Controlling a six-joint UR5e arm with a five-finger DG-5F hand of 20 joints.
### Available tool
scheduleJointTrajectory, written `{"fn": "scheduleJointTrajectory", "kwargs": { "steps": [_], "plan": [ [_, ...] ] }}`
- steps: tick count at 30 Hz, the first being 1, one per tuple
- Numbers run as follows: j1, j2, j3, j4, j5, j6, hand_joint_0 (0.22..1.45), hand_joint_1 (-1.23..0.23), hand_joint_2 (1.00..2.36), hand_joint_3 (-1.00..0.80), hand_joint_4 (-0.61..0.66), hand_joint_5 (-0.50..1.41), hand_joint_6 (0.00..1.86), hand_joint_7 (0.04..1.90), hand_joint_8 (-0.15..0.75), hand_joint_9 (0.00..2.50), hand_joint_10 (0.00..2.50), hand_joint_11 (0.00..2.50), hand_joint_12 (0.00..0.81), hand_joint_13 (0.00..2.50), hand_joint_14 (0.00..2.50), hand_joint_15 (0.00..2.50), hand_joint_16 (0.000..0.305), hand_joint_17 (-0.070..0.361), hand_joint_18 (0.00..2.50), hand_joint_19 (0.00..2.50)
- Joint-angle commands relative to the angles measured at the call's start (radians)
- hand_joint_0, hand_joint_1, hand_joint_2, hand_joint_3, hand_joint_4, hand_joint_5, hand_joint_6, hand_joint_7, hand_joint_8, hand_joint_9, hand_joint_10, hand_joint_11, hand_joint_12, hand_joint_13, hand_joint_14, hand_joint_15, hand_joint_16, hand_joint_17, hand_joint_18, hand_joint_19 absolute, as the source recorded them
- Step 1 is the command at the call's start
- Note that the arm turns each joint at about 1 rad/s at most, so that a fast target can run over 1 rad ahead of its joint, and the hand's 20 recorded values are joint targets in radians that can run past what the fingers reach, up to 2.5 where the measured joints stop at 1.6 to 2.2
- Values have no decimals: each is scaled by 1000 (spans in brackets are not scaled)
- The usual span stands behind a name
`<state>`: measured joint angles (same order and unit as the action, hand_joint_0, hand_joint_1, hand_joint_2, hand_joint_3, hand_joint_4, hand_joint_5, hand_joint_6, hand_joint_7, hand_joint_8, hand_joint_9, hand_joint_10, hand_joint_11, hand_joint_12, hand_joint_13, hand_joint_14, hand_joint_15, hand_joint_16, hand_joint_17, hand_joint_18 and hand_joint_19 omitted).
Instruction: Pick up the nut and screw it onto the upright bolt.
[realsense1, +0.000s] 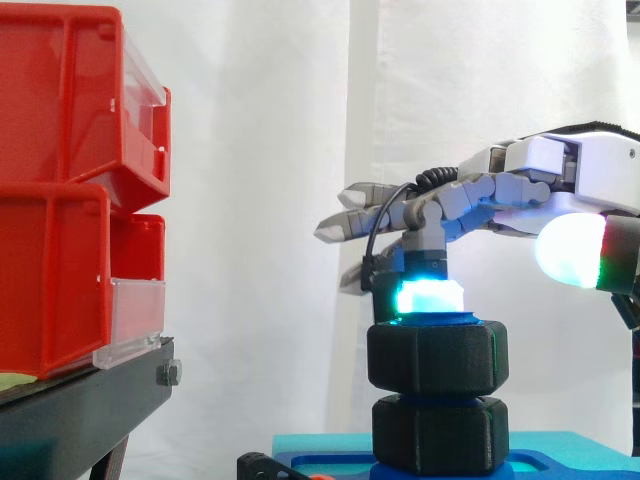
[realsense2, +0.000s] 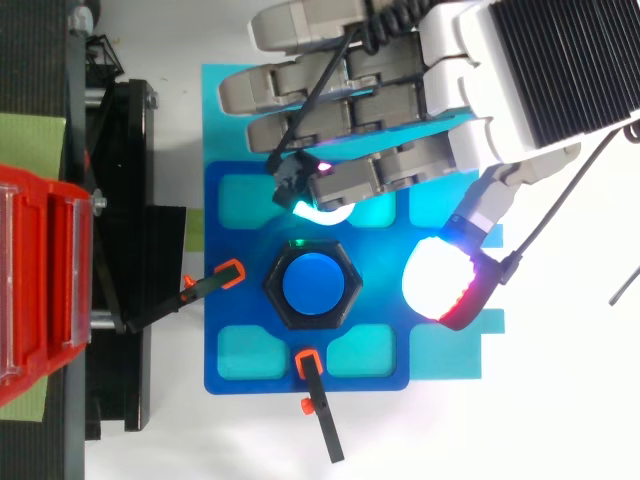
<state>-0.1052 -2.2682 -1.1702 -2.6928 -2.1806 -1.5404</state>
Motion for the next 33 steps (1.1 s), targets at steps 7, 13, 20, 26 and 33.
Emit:
{"fn": "scheduleJointTrajectory", "kwargs": {
  "steps": [7, 13, 20, 26, 33],
  "plan": [
    [-1, 2, 47, -53, -4, -26, 506, -187, 1000, -500, 72, 38, 503, 1203, 222, 933, 0, 0, 224, 439, 0, 0, 22, 51, 99, 0],
    [1, 2, 139, -182, -15, -46, 491, -172, 1000, -500, 207, -80, 504, 875, 233, 743, 0, 0, 259, 340, 0, 0, 28, 63, 0, 0],
    [13, 1, 210, -269, -15, -66, 473, -163, 1000, -500, 147, -152, 502, 673, 218, 534, 0, 0, 292, 177, 0, 0, 34, 77, 0, 0],
    [33, 1, 202, -252, -11, -47, 463, -143, 1000, -500, 115, -177, 501, 609, 201, 375, 0, 0, 308, 64, 0, 0, 38, 86, 0, 0],
    [50, 1, 132, -153, 1, 5, 458, -124, 1000, -500, 112, -182, 501, 602, 197, 324, 0, 0, 316, 25, 0, 0, 40, 90, 0, 0]
  ]
}}
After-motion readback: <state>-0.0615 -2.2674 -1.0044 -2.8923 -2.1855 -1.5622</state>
